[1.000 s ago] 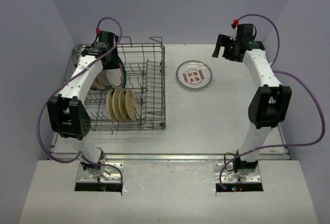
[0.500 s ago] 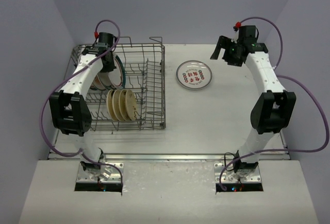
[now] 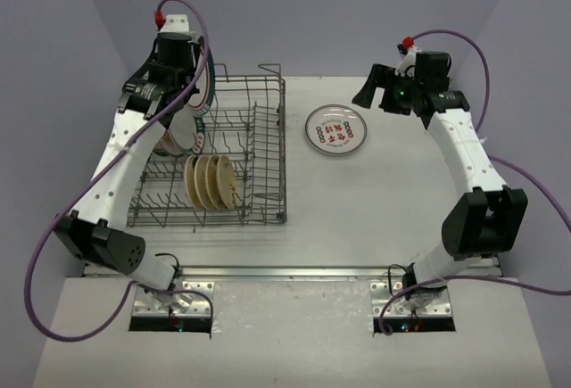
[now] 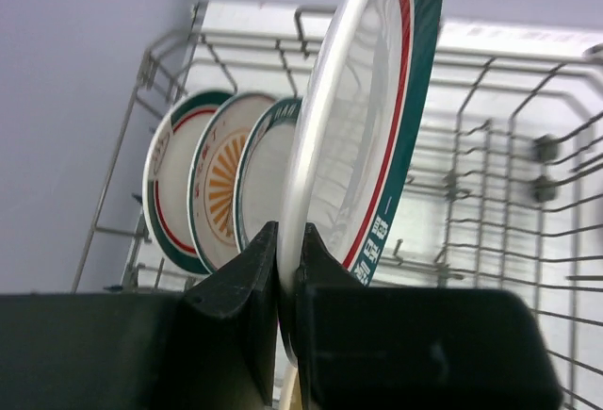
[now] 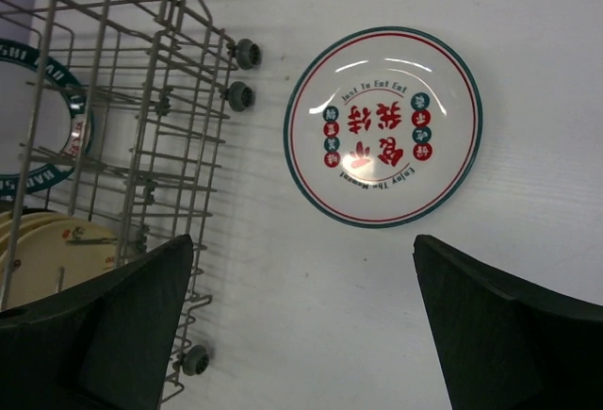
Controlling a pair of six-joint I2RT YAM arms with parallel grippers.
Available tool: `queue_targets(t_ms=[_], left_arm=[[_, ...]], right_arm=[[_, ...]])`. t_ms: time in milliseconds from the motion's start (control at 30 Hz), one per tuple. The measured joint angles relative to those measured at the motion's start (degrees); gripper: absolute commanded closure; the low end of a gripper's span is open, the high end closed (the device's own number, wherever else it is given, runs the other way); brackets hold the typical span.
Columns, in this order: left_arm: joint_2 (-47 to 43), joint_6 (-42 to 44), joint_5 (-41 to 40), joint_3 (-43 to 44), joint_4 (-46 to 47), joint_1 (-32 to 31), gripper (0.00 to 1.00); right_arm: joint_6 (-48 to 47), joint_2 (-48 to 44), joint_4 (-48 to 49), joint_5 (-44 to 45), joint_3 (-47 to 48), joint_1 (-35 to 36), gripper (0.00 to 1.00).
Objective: Unload the plates from the dish rack
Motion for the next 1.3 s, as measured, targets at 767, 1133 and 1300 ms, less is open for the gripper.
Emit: queue_targets(t_ms=[767, 1133, 1300], left_arm=[[-9.2, -6.6, 71.3, -11.6, 4.5, -0.7, 1.0], [-9.5, -6.7, 71.5, -12.4, 5.1, -0.2, 0.11], [-10.2, -6.8, 60.3, -10.5, 4.5, -0.3, 0.0]], right_arm=[[1.2, -12.3, 23.3, -29.5, -9.0, 12.7, 0.56], [0.0, -8.9, 19.4, -28.2, -7.0, 15.0, 1.0], [1.0, -7.7, 16.4, -24.1, -7.0, 10.6, 1.0]])
